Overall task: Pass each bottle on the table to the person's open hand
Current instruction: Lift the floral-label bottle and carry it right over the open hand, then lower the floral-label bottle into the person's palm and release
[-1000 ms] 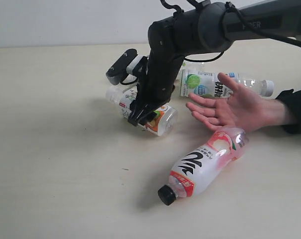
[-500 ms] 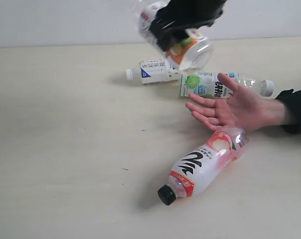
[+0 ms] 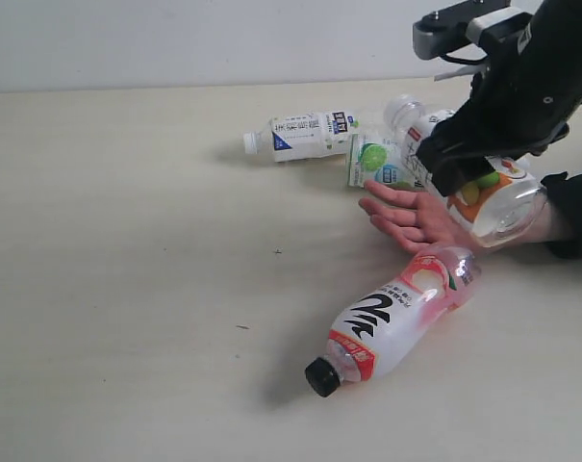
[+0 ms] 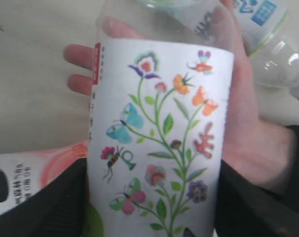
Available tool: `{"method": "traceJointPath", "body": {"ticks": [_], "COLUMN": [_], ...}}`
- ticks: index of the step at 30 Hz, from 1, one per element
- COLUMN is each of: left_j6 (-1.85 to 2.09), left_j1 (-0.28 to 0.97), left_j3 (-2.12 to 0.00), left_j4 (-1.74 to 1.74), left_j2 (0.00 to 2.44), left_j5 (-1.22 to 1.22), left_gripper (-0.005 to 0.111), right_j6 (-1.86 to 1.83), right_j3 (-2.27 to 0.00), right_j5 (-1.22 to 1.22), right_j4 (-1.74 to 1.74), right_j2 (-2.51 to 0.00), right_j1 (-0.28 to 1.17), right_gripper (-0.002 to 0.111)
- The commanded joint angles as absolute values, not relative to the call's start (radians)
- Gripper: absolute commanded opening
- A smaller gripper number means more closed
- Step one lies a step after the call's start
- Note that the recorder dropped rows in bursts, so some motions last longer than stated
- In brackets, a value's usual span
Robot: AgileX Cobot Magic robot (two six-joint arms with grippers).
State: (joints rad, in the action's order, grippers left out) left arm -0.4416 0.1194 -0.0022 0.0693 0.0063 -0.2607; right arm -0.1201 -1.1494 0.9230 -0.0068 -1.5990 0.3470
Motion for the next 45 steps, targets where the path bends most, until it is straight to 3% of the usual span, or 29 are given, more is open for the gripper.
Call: {"method": "traceJointPath", "body": {"ticks": [1,45], "left_j6": [-0.438,-0.438], "left_j1": [0.123,0.123], "left_j3": [0.000,0.000], "left_j4": [0.072,0.072], "left_j2": [0.000,0.000], "left_j5": [-0.256,-0.256], "left_gripper": [0.000,0.000], "right_j6": [-0.012,0.054], "right_j3": [-1.137,-1.133], "right_j5": [0.884,0.805], "right_j4": [-0.137,-0.227], "right_j2": [-1.588,-1.751], "right_j1": [0.342,0.342], "right_gripper": [0.000,0.000]}}
